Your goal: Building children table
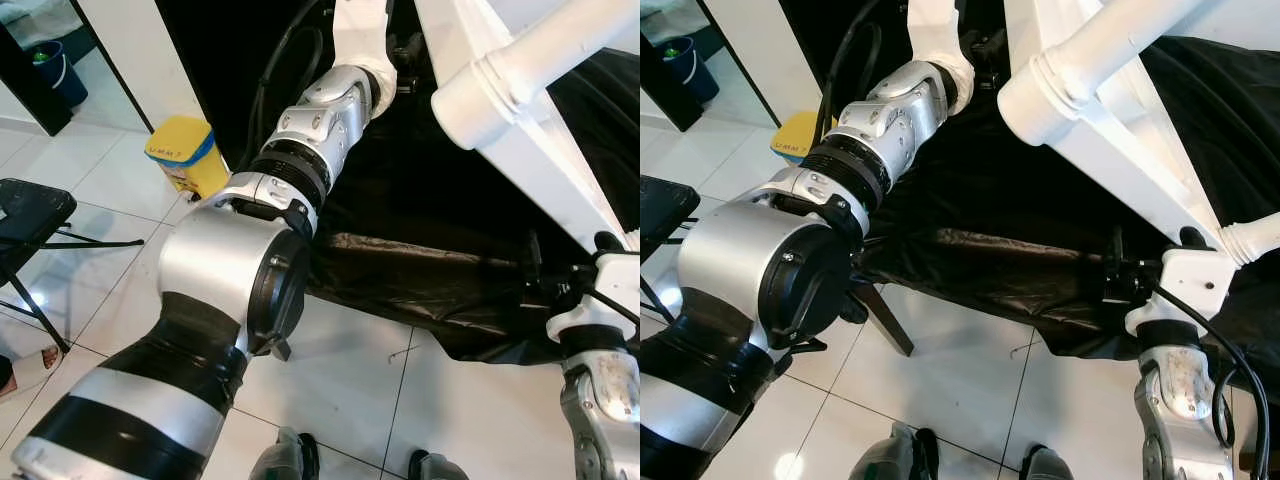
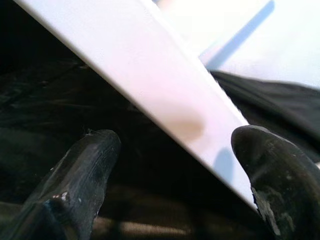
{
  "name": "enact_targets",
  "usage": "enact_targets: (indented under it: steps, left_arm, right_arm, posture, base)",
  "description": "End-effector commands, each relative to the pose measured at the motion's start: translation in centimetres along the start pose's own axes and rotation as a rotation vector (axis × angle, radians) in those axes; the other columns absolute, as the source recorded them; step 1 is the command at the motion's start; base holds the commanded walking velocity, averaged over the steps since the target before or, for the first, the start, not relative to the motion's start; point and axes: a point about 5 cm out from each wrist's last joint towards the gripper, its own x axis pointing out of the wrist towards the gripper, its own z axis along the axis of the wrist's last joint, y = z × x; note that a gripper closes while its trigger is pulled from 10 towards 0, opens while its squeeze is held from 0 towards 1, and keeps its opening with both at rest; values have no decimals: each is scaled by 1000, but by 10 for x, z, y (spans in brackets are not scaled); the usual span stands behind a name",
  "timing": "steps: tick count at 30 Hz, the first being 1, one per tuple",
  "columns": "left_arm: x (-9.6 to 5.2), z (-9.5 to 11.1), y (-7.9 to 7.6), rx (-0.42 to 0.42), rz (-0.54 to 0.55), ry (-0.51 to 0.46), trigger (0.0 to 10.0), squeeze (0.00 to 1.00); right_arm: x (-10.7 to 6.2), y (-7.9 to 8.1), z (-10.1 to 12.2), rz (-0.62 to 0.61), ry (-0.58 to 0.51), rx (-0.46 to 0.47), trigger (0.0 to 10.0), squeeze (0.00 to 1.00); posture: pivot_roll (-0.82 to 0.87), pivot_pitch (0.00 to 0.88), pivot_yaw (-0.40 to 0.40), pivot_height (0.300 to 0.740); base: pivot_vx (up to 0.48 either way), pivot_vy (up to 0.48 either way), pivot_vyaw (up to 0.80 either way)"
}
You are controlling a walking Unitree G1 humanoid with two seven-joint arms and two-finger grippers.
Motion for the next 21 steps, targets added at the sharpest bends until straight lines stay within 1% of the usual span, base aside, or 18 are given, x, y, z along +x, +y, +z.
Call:
enact_targets:
  steps: [1, 2, 3, 4, 5, 6, 7, 8, 9, 10, 11, 12, 13, 14, 15, 18, 21]
  left_arm:
    - [2, 19, -14, 6, -116, -60, 10000, 0]
    - [2, 19, -14, 5, -116, -62, 10000, 0]
    - [2, 19, -14, 3, -116, -63, 10000, 0]
    - [3, 20, -15, 1, -116, -63, 10000, 0]
    - [3, 20, -15, -1, -117, -64, 10000, 0]
    - [3, 20, -15, -1, -117, -64, 10000, 0]
    - [3, 20, -15, -8, -116, -64, 10000, 0]
    - [3, 20, -16, -13, -115, -65, 10000, 0]
    - [3, 20, -16, -24, -117, -66, 10000, 0]
    - [3, 20, -17, -32, -118, -66, 10000, 0]
    - [3, 20, -17, -32, -118, -66, 10000, 0]
    - [3, 20, -17, -31, -119, -67, 10000, 0]
    - [3, 20, -18, -29, -120, -67, 10000, 0]
    - [3, 19, -18, -28, -122, -65, 10000, 0]
    - [3, 18, -19, -31, -122, -63, 10000, 0]
    - [3, 17, -19, -37, -122, -62, 10000, 0]
    - [3, 18, -17, -43, -118, -64, 10000, 0]
  right_arm:
    - [-1, 1, 0, 3, -9, -16, 10000, 0]
    - [0, 3, 1, 19, -17, -48, 10000, 0]
    - [1, 5, 2, 45, -34, -107, 10000, 0]
    - [4, 6, 3, 79, -53, -199, 10000, 0]
    - [5, 7, 4, 100, -65, -257, 10000, 0]
    - [5, 7, 4, 100, -65, -257, 10000, 0]
    - [9, 5, 4, 103, -75, -372, 10000, 0]
    - [11, 3, 3, 101, -81, -445, 10000, 0]
    - [13, 4, 1, 133, -85, -563, 10000, 0]
    - [15, 5, -1, 159, -90, -642, 10000, 0]
    - [15, 5, -1, 159, -90, -642, 10000, 0]
    - [18, 6, -5, 174, -95, -709, 10000, 0]
    - [20, 6, -7, 180, -99, -749, 10000, 0]
    - [23, 7, -9, 188, -96, -761, 10000, 0]
    - [26, 8, -11, 191, -93, -746, 10000, 0]
    - [28, 11, -14, 210, -89, -742, 10000, 0]
    - [29, 14, -15, 231, -99, -767, 10000, 0]
  posture:
    - [-70, 118, 77, 740]
    - [-70, 118, 77, 740]
    - [-69, 118, 76, 740]
    - [-70, 117, 74, 740]
    - [-70, 117, 74, 740]
    - [-70, 117, 74, 740]
    - [-69, 118, 74, 740]
    - [-69, 118, 74, 740]
    - [-70, 117, 77, 740]
    - [-70, 117, 77, 740]
    - [-70, 117, 77, 740]
    - [-75, 118, 77, 740]
    - [-75, 118, 77, 740]
    - [-71, 115, 73, 740]
    - [-70, 115, 70, 740]
    - [-69, 115, 66, 740]
    - [-66, 114, 62, 740]
  base:
    - [0, 0, 0]
    - [0, 0, 0]
    - [0, 0, 0]
    - [0, 0, 0]
    - [0, 0, 0]
    - [0, 0, 0]
    - [0, 0, 0]
    - [0, 0, 0]
    - [0, 0, 0]
    - [0, 0, 0]
    - [0, 0, 0]
    - [0, 0, 0]
    - [0, 0, 0]
    - [0, 0, 0]
    - [0, 0, 0]
    - [0, 0, 0]
    - [0, 0, 0]
